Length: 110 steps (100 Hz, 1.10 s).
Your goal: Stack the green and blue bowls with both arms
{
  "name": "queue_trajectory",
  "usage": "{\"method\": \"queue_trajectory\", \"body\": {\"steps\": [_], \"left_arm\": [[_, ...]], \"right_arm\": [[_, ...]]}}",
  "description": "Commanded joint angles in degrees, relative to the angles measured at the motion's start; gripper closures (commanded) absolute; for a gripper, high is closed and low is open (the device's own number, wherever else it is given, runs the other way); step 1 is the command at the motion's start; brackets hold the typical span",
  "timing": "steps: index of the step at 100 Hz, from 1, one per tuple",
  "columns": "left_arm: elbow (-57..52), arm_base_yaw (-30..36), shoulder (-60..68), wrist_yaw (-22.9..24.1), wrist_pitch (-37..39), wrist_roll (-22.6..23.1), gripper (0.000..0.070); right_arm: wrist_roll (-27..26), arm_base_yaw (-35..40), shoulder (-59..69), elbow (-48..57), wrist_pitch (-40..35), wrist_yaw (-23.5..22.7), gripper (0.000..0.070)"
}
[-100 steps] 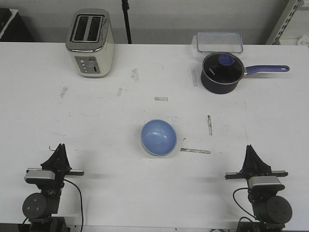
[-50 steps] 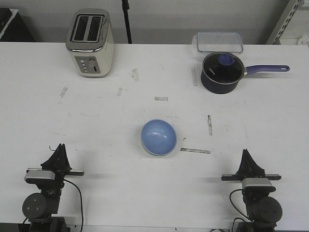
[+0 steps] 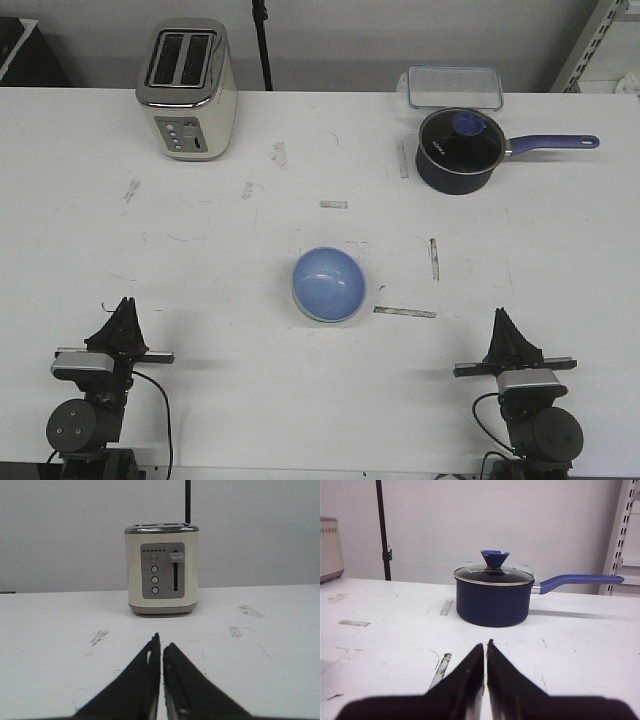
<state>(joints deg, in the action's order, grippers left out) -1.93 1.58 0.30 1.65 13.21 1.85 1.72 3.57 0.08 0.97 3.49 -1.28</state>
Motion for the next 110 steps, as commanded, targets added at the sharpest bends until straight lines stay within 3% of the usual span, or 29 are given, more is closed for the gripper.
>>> {"method": "queue_trajectory", "body": {"steps": [1,110], "left_arm": [[1.27,0.04,-0.11,0.02,0.81,0.04,0.0699],[1.27,0.04,-0.11,0.02,0.79,0.04,0.0699]], "right_arm": [[0.26,-0.39,-0.02,-0.28,0.74,0.11,0.0696],[0.26,-2.99,-0.02,-0.28,0.74,-0.02,0.0696]]}}
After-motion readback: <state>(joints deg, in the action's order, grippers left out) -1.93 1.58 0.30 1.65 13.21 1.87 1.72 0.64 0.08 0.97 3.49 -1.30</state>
